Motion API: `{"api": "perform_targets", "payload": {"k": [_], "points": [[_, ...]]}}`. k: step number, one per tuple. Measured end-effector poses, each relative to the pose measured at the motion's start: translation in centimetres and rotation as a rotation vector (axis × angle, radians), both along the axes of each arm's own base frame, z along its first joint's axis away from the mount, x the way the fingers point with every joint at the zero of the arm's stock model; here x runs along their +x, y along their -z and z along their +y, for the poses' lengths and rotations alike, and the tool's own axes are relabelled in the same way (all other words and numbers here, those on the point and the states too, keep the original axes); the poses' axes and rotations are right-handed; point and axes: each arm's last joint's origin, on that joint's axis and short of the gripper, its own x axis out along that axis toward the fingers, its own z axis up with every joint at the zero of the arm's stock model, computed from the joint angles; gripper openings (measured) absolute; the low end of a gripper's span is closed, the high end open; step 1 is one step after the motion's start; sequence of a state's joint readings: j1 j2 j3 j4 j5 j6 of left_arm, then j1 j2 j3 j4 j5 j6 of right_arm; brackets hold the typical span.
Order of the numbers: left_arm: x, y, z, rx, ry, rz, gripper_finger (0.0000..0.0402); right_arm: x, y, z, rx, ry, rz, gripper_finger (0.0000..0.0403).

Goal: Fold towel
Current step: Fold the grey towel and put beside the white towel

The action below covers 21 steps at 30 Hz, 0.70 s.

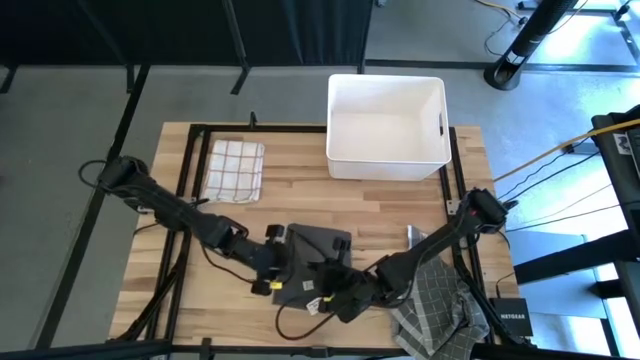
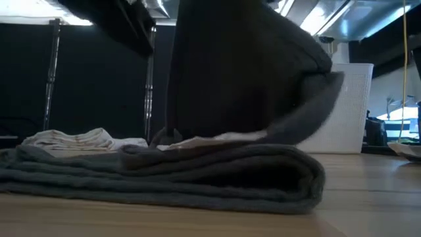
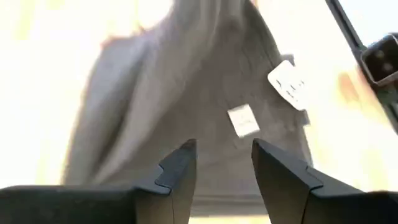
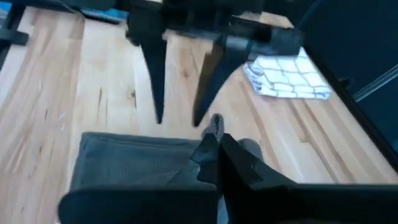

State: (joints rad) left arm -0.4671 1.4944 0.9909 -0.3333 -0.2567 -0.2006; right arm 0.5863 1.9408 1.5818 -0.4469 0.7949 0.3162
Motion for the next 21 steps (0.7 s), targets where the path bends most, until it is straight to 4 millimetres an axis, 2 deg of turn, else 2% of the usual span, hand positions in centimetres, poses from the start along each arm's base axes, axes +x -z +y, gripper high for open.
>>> {"api": "perform_targets", "payload": {"k": [5,10,13,18,21], "points": [[0.4,-0.7,-0.7,0.147,-0.044,-0.154,0.0147,0.3,0.5,0.3,0.039,-0.003,-0.005,0.0007],[1.6,-1.0,-1.7,0.141,-0.005,-0.285,0.0147,0.5,0.7,0.6,0.059,-0.025,-0.010,0.0004],[1.8,-0.5,-2.3,0.125,0.063,-0.278,0.0147,0.5,0.7,0.6,0.057,-0.025,-0.007,0.0006],[0.9,0.2,-2.7,0.148,0.129,-0.183,0.0147,0.3,0.9,0.5,0.040,-0.023,0.017,0.0003],[0.8,-0.2,-2.7,0.140,0.127,-0.199,0.0147,0.3,0.9,0.5,0.042,-0.021,0.017,0.0004]]}}
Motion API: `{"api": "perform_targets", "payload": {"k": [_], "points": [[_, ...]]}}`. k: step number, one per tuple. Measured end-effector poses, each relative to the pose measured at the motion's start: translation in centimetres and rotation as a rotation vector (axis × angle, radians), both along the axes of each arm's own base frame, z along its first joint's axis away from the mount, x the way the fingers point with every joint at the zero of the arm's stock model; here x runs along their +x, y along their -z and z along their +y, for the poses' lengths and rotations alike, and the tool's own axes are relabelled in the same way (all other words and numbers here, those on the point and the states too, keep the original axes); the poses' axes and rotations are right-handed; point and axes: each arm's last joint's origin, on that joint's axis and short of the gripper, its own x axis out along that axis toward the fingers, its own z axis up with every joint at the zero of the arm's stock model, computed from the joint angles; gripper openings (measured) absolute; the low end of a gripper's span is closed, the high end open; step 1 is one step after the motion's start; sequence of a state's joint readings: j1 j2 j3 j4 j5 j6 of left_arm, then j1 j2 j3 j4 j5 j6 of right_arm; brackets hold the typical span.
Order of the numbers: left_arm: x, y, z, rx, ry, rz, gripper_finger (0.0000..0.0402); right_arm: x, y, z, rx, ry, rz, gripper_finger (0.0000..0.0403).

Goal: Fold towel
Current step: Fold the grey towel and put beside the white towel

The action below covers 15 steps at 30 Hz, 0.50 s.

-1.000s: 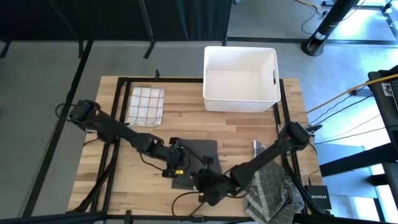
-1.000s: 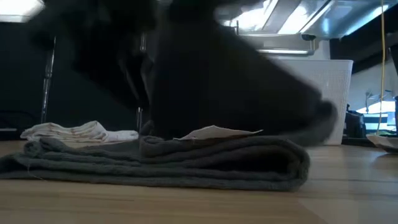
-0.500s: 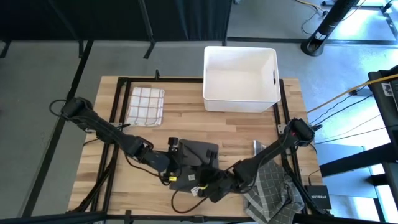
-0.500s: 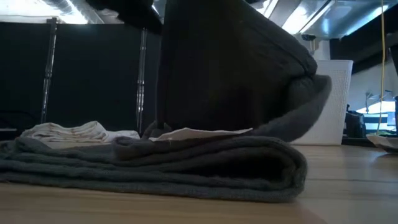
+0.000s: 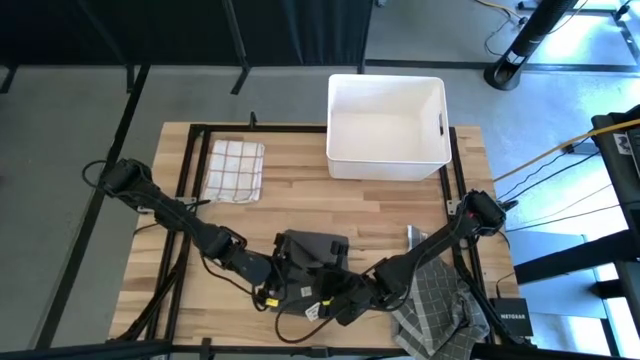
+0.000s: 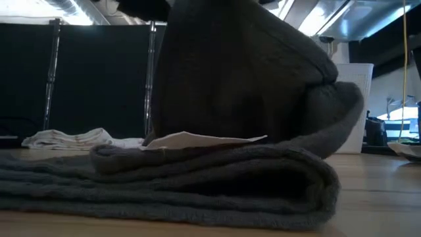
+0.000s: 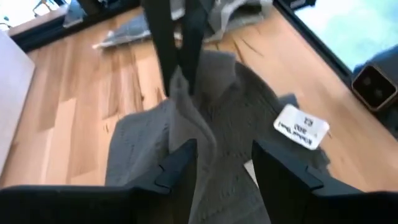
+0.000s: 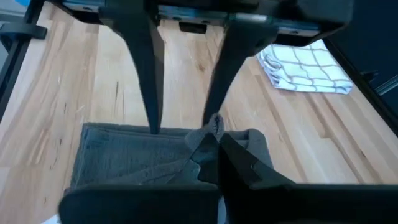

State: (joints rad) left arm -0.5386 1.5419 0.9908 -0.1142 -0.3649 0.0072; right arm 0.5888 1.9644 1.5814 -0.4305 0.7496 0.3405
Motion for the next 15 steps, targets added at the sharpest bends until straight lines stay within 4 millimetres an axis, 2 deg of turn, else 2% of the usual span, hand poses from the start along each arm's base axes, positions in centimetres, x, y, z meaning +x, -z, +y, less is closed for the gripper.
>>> {"api": "perform_targets", "payload": {"k": [15], "points": [[1.2,-1.2,0.5,-0.115,-0.063,-0.109,0.0145,0.6,-0.5,0.5,0.050,-0.038,-0.064,0.0006]]}}
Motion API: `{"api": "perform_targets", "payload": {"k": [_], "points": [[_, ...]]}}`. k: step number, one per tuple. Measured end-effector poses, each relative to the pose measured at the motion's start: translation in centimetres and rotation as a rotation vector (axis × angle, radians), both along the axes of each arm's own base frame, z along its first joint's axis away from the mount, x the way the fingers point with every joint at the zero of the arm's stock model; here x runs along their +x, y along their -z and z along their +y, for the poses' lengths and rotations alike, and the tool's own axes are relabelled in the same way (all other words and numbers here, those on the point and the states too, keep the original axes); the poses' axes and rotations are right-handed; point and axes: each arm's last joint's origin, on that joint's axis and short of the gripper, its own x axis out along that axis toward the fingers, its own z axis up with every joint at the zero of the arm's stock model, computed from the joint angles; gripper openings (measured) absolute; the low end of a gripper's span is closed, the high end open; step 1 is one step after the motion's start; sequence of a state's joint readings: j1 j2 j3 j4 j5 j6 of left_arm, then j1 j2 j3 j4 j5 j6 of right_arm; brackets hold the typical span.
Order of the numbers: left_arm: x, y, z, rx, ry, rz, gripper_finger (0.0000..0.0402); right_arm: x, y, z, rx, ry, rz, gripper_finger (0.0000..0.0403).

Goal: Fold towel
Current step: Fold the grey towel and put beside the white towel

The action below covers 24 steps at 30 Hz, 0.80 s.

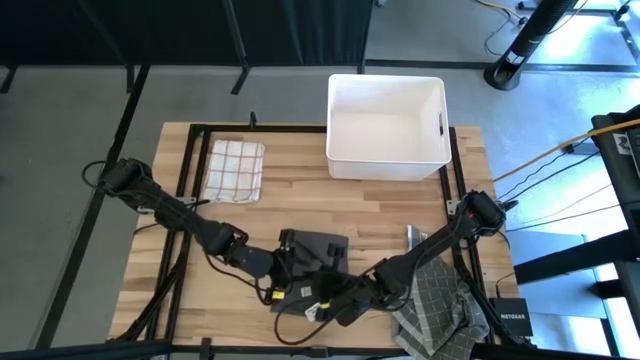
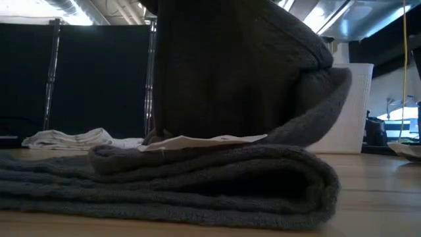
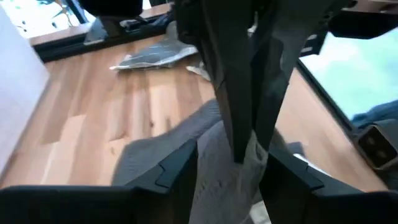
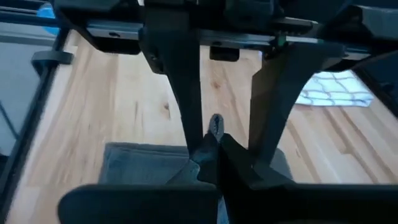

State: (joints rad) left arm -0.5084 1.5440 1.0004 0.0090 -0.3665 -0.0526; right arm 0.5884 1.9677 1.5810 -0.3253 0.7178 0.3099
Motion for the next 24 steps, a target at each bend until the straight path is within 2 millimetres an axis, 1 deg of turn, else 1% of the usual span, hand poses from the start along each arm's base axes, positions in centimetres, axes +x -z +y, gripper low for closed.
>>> {"api": "perform_targets", "payload": {"k": [3,5,8,9,11,14,17,19,22,24], "points": [[0.0,0.0,0.0,0.000,0.002,0.001,0.0120,0.1,0.0,0.0,0.004,-0.002,-0.005,0.0007],[0.0,0.1,0.0,0.003,0.003,0.006,0.0088,0.1,0.0,0.1,0.009,-0.001,-0.012,0.0007],[0.0,0.2,0.2,0.029,0.012,0.021,0.0029,0.1,0.0,0.0,0.010,0.002,-0.014,0.0007],[0.0,0.3,0.3,0.038,0.014,0.024,0.0018,0.1,0.0,0.0,0.011,-0.003,-0.006,0.0009],[-0.1,0.1,0.5,0.053,-0.009,0.023,0.0015,-0.2,-0.2,-0.2,0.013,-0.028,0.039,0.0018],[-0.4,-0.8,1.3,0.088,-0.106,-0.013,0.0025,-1.3,-1.6,-0.4,0.041,-0.004,0.101,0.0048],[-0.6,-2.0,2.2,0.093,-0.187,-0.062,0.0022,-3.0,-2.1,1.2,0.089,-0.051,0.186,0.0086],[-0.7,-2.0,3.0,0.098,-0.219,-0.041,0.0012,-3.9,-1.6,2.0,0.081,-0.081,0.254,0.0111],[-0.7,-2.3,3.7,0.076,-0.248,-0.040,0.0003,-4.3,-1.0,3.0,0.078,-0.088,0.230,0.0143],[-0.5,-2.3,4.2,0.070,-0.266,-0.040,0.0005,-4.3,0.5,3.9,0.031,-0.123,0.221,0.0157]]}}
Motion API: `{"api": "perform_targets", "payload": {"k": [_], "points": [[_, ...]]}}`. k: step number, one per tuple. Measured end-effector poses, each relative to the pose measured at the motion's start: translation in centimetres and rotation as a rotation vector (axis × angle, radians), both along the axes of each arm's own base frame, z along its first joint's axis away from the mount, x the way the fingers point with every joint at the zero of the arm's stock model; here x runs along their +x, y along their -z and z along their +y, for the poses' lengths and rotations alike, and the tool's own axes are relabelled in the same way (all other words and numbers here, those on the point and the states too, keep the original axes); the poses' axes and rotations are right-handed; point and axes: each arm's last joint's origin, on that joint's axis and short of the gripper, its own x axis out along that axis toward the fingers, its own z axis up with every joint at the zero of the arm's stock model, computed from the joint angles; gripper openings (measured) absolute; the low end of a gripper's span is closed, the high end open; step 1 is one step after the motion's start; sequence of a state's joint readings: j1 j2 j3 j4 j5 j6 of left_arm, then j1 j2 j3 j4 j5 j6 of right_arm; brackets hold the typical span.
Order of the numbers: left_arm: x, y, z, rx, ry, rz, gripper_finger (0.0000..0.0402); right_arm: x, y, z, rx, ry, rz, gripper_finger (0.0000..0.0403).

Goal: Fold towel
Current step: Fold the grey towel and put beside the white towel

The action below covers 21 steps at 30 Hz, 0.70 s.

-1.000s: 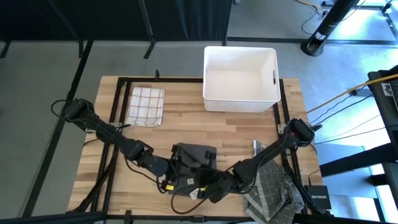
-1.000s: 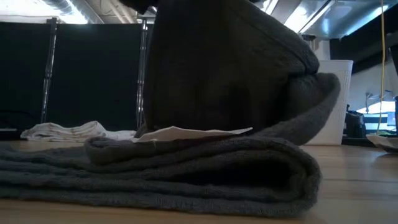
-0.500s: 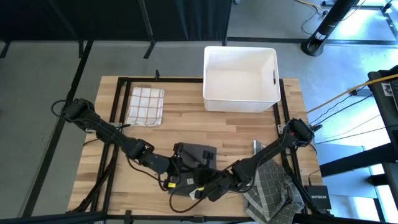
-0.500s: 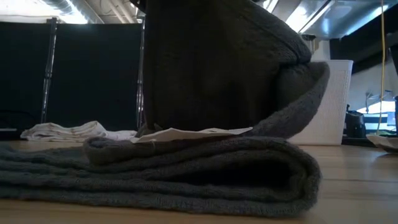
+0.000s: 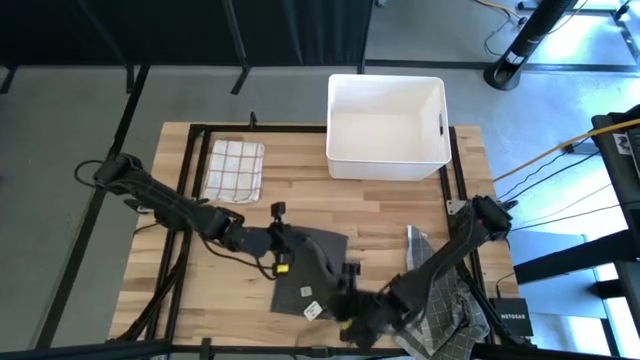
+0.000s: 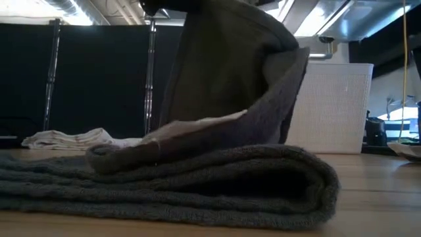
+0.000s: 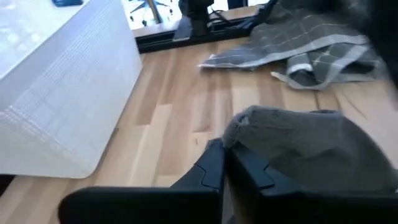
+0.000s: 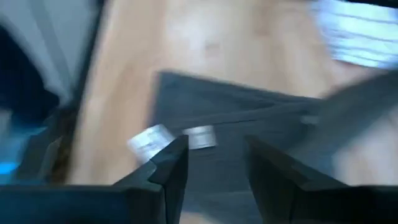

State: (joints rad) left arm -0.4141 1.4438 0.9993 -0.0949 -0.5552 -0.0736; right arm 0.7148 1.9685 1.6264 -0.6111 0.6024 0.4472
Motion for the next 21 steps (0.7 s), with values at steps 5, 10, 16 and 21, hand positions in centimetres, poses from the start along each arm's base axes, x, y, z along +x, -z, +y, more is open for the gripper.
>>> {"api": "perform_targets", "payload": {"k": [5,10,16,21], "points": [[0.4,-0.1,1.1,-0.003,-0.034,-0.005,0.0009,1.7,5.1,1.5,-0.102,-0.183,-0.016,0.0158],[0.9,-0.1,2.4,-0.006,-0.077,-0.008,0.0003,4.1,9.5,0.6,-0.185,-0.267,0.052,0.0144],[1.3,-0.1,4.1,-0.006,-0.132,-0.006,0.0008,5.4,10.3,-1.2,-0.129,-0.321,0.130,0.0126],[1.5,0.0,5.1,-0.010,-0.166,-0.006,0.0003,5.2,10.4,-1.1,-0.203,-0.424,0.151,0.0115]]}}
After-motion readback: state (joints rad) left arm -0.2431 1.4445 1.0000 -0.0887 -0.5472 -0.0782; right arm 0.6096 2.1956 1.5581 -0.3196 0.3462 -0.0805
